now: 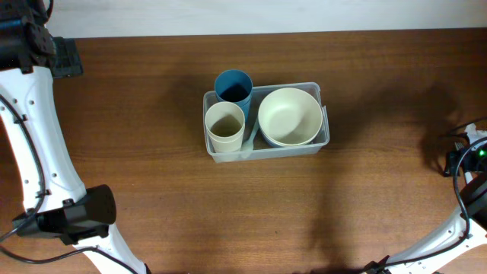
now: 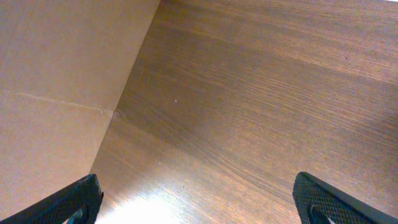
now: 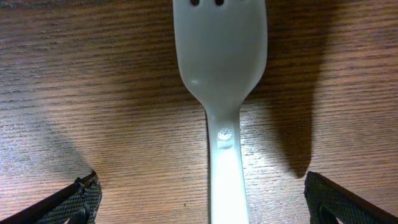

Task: Pack container
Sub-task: 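Return the right gripper to the right side toward the fork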

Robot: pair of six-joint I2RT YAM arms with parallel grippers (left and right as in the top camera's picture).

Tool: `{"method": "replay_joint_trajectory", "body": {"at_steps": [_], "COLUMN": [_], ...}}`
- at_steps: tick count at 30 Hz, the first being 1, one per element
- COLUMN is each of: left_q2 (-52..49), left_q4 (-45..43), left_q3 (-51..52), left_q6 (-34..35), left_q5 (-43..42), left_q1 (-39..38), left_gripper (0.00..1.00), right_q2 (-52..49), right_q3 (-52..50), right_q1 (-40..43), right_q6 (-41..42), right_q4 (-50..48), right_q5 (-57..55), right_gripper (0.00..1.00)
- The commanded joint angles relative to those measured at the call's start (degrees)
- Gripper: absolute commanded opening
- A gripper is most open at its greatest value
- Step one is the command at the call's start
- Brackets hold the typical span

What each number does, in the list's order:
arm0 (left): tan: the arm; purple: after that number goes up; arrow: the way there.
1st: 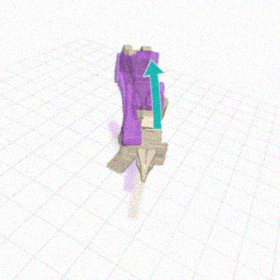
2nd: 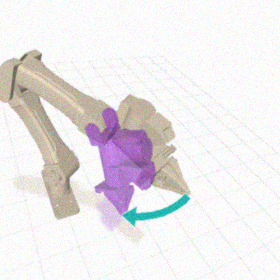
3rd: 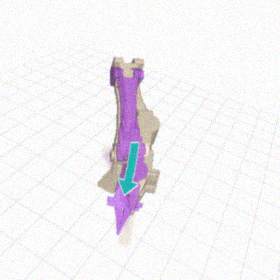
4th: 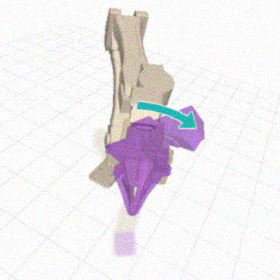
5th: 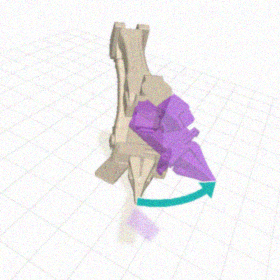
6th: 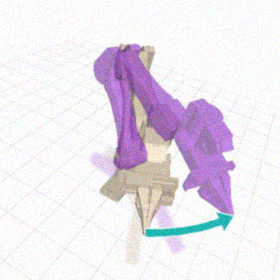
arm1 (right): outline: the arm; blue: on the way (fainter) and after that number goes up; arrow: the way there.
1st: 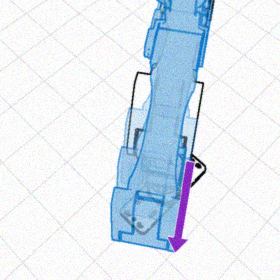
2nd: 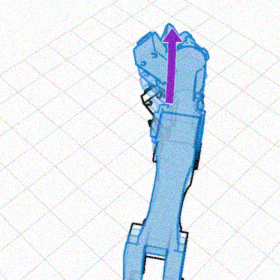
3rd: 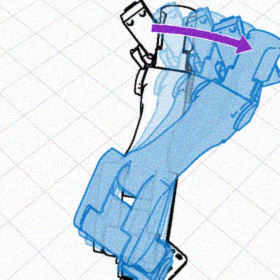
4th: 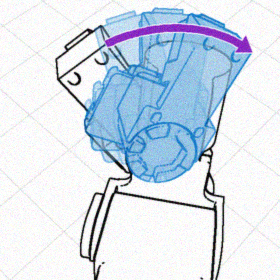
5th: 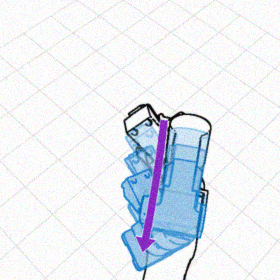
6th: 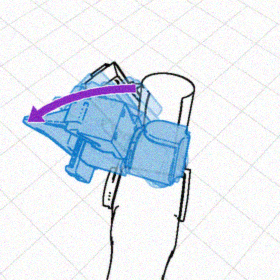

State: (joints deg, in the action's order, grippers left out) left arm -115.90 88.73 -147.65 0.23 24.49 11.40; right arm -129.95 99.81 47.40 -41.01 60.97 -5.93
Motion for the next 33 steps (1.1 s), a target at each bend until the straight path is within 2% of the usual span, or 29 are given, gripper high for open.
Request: {"method": "replay_joint_trajectory", "body": {"at_steps": [1,3,4,6,9,13,18,24,27,33], "left_q2": [-0.31,-0.31,-0.31,-0.31,-0.31,-0.31,-0.31,-0.31,-0.31,-0.31], "left_q4": [0.04,0.04,0.04,0.04,0.04,0.04,0.04,0.04,0.04,0.04], "left_q3": [-0.9,-0.9,-0.9,-0.9,-0.9,-0.9,-0.9,-0.9,-0.9,-0.9], "left_q6": [0.17,0.17,0.17,0.17,0.17,0.17,0.17,0.17,0.17,0.17], "left_q5": [0.61,0.61,0.61,0.61,0.61,0.61,0.61,0.61,0.61,0.61], "left_q1": [0.39,0.39,0.39,0.39,0.39,0.39,0.39,0.39,0.39,0.39], "left_gripper": [1.0,1.0,1.0,1.0,1.0,1.0,1.0,1.0,1.0,1.0], "right_q2": [-0.94,-0.94,-0.94,-0.94,-0.94,-0.94,-0.92,-0.92,-0.92,-0.92], "right_q3": [-1.92,-1.92,-1.92,-1.92,-1.92,-1.88,-1.38,4.44,10.34,29.14], "right_q1": [0.26,0.26,0.26,0.26,0.26,0.26,-0.13,-3.58,-7.1,-17.97], "right_q6": [-0.13,-0.13,-0.13,-0.11,-0.09,1.36,3.78,8.76,9.01,14.99], "right_q4": [-1.42,-1.44,-1.46,-1.49,-1.46,-1.7,-1.81,0.7,4.94,18.34], "right_q5": [-0.35,-0.35,-0.35,-0.33,-0.33,-0.28,-0.09,1.09,2.56,3.72], "right_gripper": [0.98,0.84,0.66,0.41,0.22,0.04,0.04,0.04,0.04,0.04]}}
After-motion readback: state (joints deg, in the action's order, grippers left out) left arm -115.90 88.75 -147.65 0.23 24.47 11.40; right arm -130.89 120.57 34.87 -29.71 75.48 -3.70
